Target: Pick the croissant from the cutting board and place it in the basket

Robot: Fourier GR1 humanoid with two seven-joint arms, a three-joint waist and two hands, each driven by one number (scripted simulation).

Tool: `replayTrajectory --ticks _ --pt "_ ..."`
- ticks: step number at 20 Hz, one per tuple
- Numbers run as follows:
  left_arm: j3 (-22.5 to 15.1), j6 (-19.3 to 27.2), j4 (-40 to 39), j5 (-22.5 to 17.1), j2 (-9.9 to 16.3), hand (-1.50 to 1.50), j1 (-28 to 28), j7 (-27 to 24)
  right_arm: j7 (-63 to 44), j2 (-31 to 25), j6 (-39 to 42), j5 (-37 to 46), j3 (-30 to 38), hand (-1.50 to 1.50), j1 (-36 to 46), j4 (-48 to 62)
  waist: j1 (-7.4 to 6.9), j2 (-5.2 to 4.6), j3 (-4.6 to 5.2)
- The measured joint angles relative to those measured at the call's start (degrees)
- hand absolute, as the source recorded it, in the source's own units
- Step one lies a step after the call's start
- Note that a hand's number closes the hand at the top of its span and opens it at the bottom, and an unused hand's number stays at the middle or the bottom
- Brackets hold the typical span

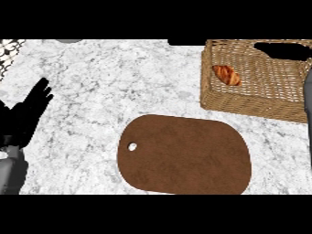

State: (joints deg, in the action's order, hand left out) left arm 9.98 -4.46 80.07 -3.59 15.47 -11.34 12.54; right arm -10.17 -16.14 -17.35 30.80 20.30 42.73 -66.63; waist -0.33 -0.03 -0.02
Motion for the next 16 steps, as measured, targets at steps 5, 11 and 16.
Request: replayTrajectory --ticks 5,11,16 --pt "-0.1 0.8 -0.1 0.5 -0.4 0.0 -0.3 0.4 0.2 -3.1 0.9 -9.1 8.5 -1.5 -1.4 -1.3 0.57 0.08 -0.01" --pt "-0.5 1.5 0.4 1.2 -1.1 0.0 0.3 0.2 1.6 -12.3 12.0 -21.1 17.9 -1.5 -7.2 -0.2 0.91 0.11 -0.02" --pt "0.1 1.0 0.2 0.7 -0.6 0.0 -0.5 0.7 5.8 -20.2 24.1 -27.7 22.9 -1.5 -14.2 4.7 0.95 0.05 -0.02"
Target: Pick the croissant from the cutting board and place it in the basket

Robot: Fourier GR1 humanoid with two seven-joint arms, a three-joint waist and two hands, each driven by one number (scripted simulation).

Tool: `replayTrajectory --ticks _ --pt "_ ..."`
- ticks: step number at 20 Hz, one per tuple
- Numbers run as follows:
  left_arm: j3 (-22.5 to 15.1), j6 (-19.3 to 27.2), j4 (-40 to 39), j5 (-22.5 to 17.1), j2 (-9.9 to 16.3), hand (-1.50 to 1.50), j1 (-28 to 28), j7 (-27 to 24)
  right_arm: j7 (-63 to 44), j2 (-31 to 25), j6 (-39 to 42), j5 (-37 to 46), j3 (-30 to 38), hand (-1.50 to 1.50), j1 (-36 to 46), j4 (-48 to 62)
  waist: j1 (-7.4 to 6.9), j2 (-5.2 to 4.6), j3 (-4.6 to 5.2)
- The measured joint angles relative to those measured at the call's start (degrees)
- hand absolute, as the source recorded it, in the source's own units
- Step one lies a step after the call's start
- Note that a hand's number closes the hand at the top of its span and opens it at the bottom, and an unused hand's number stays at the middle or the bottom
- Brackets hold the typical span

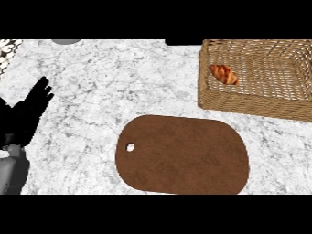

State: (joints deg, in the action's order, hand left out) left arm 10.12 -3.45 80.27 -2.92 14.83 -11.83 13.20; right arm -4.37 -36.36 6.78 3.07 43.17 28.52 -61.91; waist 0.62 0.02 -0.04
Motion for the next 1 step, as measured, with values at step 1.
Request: replayTrajectory --ticks 1 --pt "-0.3 0.0 0.0 0.2 -0.2 0.0 0.2 -0.3 1.2 -1.5 2.2 -0.9 0.7 -1.5 -1.1 1.3 -0.08 -0.02 -0.01"
